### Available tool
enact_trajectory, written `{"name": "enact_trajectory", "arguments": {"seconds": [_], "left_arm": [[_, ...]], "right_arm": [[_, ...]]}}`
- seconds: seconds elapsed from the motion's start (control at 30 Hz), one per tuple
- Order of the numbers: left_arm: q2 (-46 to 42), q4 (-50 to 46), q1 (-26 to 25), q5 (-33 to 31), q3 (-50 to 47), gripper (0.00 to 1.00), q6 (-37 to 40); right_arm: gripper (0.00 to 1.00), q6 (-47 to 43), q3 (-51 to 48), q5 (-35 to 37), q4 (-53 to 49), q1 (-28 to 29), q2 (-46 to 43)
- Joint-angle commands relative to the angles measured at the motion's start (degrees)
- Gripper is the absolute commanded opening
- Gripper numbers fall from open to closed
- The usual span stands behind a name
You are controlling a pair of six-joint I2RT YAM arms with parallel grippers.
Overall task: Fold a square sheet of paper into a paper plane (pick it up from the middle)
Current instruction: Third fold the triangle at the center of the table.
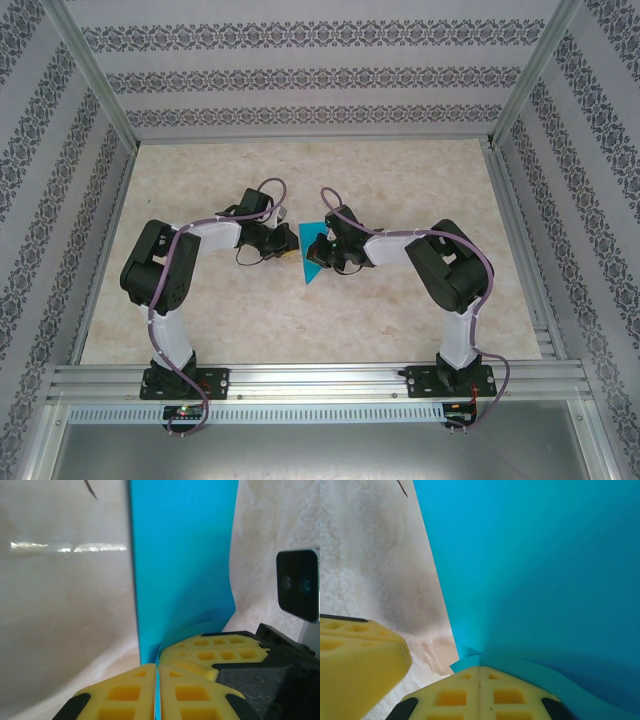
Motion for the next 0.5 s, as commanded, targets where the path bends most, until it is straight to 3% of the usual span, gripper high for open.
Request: {"name": "enact_trajectory", "arguments": {"seconds": [0.0,0.2,0.47], "left_arm": [[-1.25,2.64,-1.27,2.07,-0.27,0.09,-0.02],[0.35,1.88,-2.35,2.07,1.09,0.01,0.28],[2.42,0.50,-3.08,2.00,2.27,0.00,0.76]], "right_arm": [[0.00,-0.80,-1.33,2.32,-4.00,-0.31,1.45],[0.00,-0.76,-1.32,2.34,-4.24,-0.31,1.42],[0.00,-0.70,-1.15,2.38,-4.35,-0.32,1.63]]}}
